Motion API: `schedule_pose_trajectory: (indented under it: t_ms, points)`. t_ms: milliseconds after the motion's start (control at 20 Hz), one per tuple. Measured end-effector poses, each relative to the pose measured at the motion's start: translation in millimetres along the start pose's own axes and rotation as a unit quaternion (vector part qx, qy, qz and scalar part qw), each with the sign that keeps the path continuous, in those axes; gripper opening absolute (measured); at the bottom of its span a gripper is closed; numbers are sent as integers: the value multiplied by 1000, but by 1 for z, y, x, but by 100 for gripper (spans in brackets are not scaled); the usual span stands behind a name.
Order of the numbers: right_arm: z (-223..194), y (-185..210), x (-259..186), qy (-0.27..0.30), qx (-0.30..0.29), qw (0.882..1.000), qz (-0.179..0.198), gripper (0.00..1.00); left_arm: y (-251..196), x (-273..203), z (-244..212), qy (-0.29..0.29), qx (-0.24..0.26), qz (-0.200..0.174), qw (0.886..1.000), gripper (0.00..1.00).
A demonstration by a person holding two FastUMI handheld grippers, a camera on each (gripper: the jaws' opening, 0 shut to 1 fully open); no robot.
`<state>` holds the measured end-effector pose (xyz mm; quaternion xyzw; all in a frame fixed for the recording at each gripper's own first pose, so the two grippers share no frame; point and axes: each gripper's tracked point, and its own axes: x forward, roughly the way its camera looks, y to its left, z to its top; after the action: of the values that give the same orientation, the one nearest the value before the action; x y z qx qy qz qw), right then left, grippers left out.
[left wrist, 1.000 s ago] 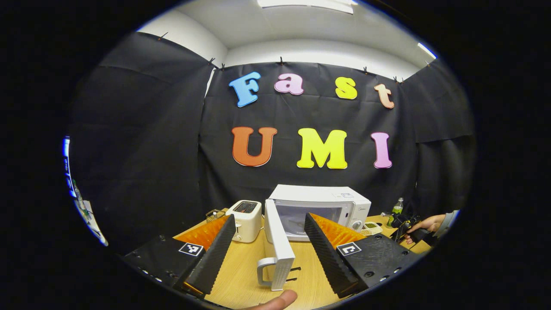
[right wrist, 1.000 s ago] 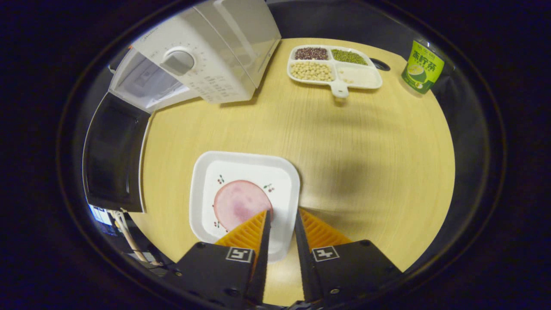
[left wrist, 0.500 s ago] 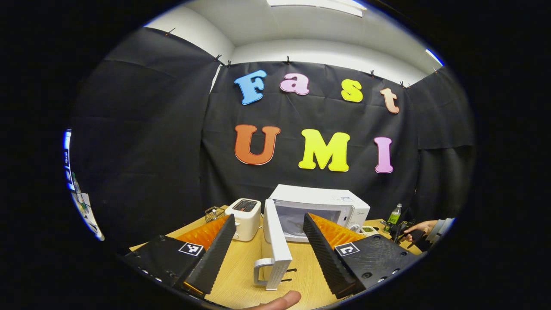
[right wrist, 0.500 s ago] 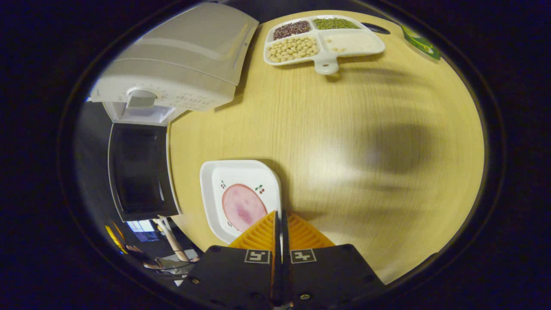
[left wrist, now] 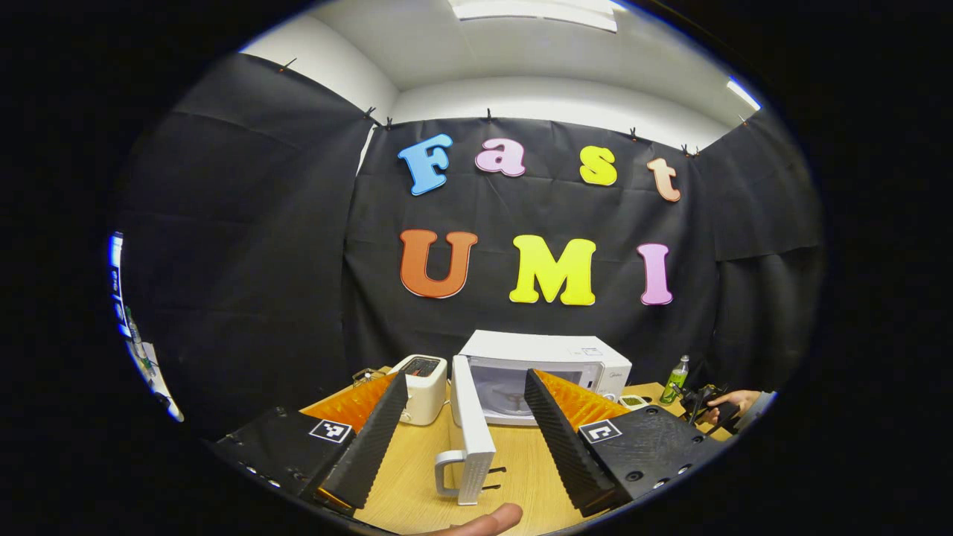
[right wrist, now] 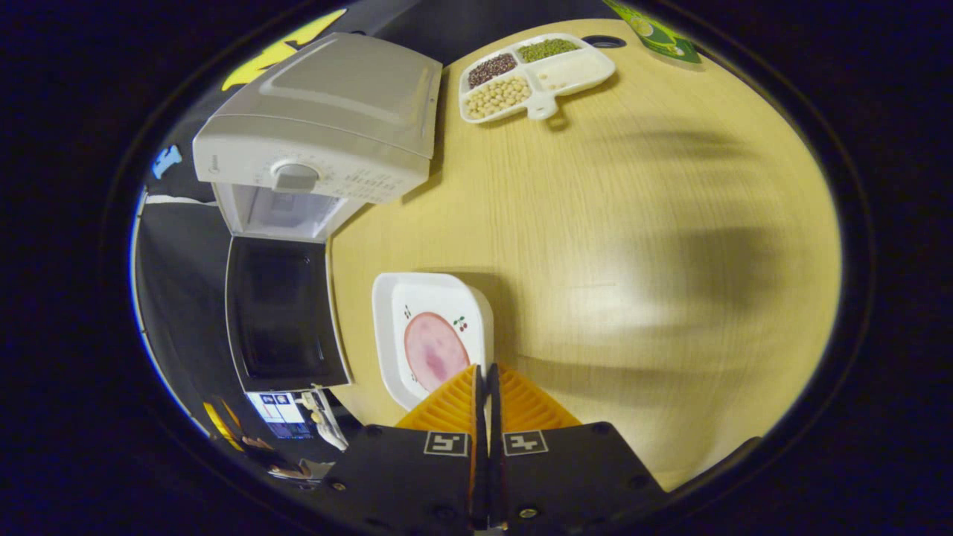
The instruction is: Open the microwave oven with the left hand, put the food in, and close the microwave oven.
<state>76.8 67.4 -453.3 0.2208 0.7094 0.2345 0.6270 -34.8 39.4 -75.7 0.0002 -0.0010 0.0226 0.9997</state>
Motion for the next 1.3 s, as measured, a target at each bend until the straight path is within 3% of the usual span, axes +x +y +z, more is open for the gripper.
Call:
schedule_pose_trajectory:
  t_ms: [50, 100, 150, 200, 250, 350, 400, 450, 500, 750, 950, 1150, 1200, 1250, 1300]
  points:
    - [-3, 9, 1, -9, 6, 1000, 4, 0, -3, 1, -5, 4, 0, -7, 1000, 94]
    - [-7, 19, 5, -17, 16, 1000, 4, 4, -5, 1, -8, 7, 2, -11, 1000, 94]
    - [-10, 29, 10, -29, 28, 999, 3, 4, -3, 1, -9, 6, 5, -13, 1000, 84]
    - [-11, 39, 17, -41, 32, 999, 2, 0, -1, 1, -10, 7, 10, -14, 1000, 84]
    - [-16, 50, 24, -50, 32, 998, 2, 4, 0, -1, -10, 4, 15, -15, 1000, 94]
    - [-24, 75, 46, -55, 34, 998, 9, 0, 5, -1, -8, -3, 20, -15, 1000, 95]
    - [-28, 90, 58, -55, 38, 998, 18, 4, 7, -2, -9, -3, 21, -17, 1000, 84]
    - [-32, 103, 68, -55, 43, 997, 28, 4, 9, -3, -11, -4, 22, -20, 1000, 83]
    - [-34, 115, 79, -58, 46, 997, 34, 4, 11, -6, -10, -4, 21, -23, 999, 95]
    - [-25, 163, 115, -106, 82, 990, 47, 4, 32, -16, -12, -3, 20, -21, 1000, 94]
    - [1, 187, 128, -168, 145, 973, 55, 4, 51, -20, -10, -4, 16, -16, 1000, 94]
    - [29, 210, 135, -225, 213, 948, 74, 0, 67, -22, -13, 0, 8, -9, 1000, 94]
    - [37, 215, 137, -237, 225, 942, 78, 4, 70, -21, -14, 5, 7, -12, 1000, 94]
    - [44, 219, 140, -250, 238, 935, 79, 4, 73, -21, -16, 8, 4, -13, 1000, 83]
    - [52, 221, 141, -266, 251, 928, 77, 4, 78, -21, -15, 8, 1, -9, 1000, 84]
